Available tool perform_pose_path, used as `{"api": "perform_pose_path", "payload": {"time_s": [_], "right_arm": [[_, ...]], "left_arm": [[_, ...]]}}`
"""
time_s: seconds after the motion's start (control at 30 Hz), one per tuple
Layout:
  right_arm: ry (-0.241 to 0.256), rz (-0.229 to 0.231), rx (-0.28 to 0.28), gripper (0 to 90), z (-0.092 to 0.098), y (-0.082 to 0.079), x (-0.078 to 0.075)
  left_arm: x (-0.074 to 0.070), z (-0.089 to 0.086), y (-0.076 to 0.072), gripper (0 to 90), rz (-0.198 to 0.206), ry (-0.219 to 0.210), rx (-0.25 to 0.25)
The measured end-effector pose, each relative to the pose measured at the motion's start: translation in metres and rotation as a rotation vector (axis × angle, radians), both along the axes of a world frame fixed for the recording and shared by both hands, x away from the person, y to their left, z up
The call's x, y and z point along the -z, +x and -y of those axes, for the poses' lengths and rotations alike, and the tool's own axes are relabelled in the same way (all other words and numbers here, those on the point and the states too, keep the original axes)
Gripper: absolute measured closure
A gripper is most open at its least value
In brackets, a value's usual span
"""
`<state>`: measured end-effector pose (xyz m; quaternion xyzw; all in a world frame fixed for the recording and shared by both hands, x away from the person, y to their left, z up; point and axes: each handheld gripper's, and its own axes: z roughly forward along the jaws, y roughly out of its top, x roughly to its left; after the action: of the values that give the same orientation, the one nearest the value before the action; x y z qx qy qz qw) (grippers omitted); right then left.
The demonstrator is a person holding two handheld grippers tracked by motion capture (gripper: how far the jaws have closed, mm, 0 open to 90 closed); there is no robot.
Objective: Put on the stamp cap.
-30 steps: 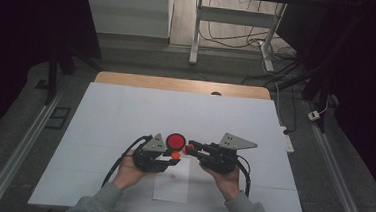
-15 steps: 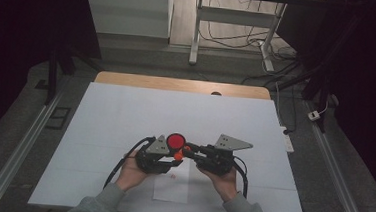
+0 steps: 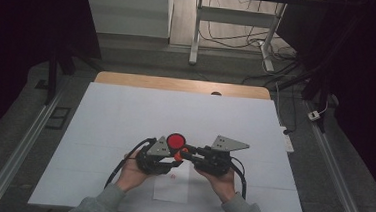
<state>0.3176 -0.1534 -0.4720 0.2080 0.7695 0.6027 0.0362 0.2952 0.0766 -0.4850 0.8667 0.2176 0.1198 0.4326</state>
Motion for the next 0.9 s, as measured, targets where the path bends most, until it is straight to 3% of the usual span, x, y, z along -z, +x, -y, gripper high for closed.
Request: {"api": "perform_pose_path", "payload": {"time_s": [0.9], "right_arm": [[-0.02,-0.004,-0.007,72.2,-0.0033,-0.0002,0.0045]], "left_arm": [[-0.0021,0.0006,-0.0017,65.2,0.001,-0.01,0.01]]}}
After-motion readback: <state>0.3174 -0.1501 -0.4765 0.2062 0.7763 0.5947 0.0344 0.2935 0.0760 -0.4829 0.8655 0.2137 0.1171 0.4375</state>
